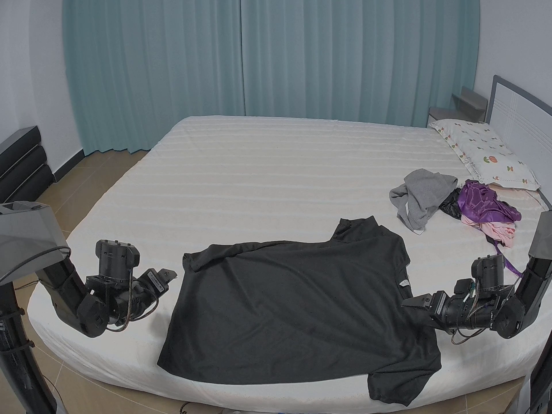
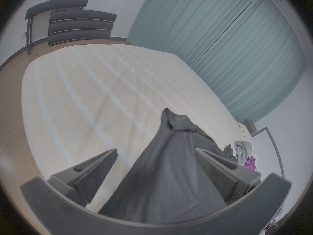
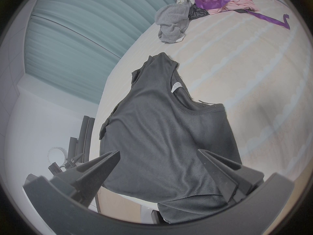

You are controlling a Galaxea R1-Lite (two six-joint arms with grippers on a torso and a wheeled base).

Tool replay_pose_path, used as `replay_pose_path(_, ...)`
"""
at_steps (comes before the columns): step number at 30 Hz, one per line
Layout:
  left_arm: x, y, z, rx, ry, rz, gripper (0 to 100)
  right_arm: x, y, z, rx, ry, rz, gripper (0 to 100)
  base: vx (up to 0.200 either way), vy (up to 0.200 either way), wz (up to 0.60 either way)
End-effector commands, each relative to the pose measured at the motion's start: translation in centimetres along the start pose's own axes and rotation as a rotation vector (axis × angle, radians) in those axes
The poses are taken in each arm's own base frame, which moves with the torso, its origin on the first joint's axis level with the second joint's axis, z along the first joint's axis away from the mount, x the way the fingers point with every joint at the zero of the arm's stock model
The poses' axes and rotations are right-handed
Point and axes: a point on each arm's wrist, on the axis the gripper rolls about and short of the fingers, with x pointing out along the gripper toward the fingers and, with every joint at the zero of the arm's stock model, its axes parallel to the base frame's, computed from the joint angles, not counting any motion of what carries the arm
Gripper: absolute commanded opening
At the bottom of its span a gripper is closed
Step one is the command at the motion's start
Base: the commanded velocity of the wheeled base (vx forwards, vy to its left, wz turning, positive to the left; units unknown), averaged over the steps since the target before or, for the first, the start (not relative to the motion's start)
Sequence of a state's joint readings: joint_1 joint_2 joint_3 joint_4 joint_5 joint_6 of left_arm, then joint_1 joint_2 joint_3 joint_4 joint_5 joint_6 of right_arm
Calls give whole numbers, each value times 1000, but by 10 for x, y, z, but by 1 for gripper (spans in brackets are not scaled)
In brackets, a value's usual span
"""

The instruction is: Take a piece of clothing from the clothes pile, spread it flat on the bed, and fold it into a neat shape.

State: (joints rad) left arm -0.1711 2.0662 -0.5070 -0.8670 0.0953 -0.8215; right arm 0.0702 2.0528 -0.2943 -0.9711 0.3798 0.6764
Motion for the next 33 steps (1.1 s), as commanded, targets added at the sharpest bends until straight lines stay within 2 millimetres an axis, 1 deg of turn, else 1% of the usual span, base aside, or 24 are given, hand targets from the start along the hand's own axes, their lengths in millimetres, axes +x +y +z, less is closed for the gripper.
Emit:
replay_pose_path(1, 19, -10, 7, -1, -17, -22, 100, 1, 0, -1, 0, 5, -1, 100, 0, 0, 0)
replay_pose_path(4, 35, -16, 10, -4, -16, -19, 100, 1, 0, -1, 1, 6, -2, 100, 0, 0, 0)
replay_pose_path(5, 36, -17, 11, -4, -17, -20, 100, 1, 0, -1, 1, 6, -2, 100, 0, 0, 0)
replay_pose_path(6, 47, -20, 13, -3, -9, -13, 100, 1, 0, -1, 0, 5, -1, 100, 0, 0, 0)
replay_pose_path(7, 50, -21, 14, -3, -5, -14, 100, 1, 0, -1, 1, 6, -2, 100, 0, 0, 0)
replay_pose_path(8, 58, -26, 16, -6, 2, -19, 100, 1, 0, -1, 1, 6, -2, 100, 0, 0, 0)
replay_pose_path(9, 59, -26, 16, -6, 4, -19, 100, 1, 0, -1, 0, 7, -1, 100, 0, 0, 0)
replay_pose_path(10, 69, -33, 19, -7, 12, -28, 100, 1, 0, -1, 1, 8, -2, 100, 0, 0, 0)
replay_pose_path(11, 74, -35, 19, -10, 18, -30, 100, 1, 0, -1, 1, 8, -2, 100, 0, 0, 0)
replay_pose_path(12, 76, -37, 19, -10, 23, -32, 100, 1, 0, -2, -1, 9, -2, 100, 0, 0, 0)
replay_pose_path(16, 101, -51, 15, 0, 53, -37, 100, 2, 0, -3, 0, 15, -4, 100, 0, 0, 0)
replay_pose_path(18, 107, -54, 15, 3, 60, -33, 100, 3, -1, -3, 0, 20, -6, 100, 0, 0, 0)
replay_pose_path(19, 114, -58, 15, 7, 70, -27, 100, 4, -1, -4, -2, 22, -7, 100, 0, 0, 0)
replay_pose_path(20, 115, -58, 15, 7, 72, -27, 100, 4, -1, -4, 0, 22, -7, 100, 0, 0, 0)
replay_pose_path(22, 127, -62, 14, 11, 80, -21, 100, 4, -1, -4, -3, 25, -6, 100, 0, 0, 0)
replay_pose_path(24, 132, -65, 14, 12, 78, -25, 100, 4, -1, -5, -3, 26, -7, 100, 0, 0, 0)
replay_pose_path(27, 147, -68, 16, 11, 83, -17, 100, 4, -1, -5, -3, 26, -7, 100, 0, 0, 0)
replay_pose_path(33, 161, -75, 19, 14, 86, -14, 100, 4, -1, -5, -1, 26, -7, 100, 0, 0, 0)
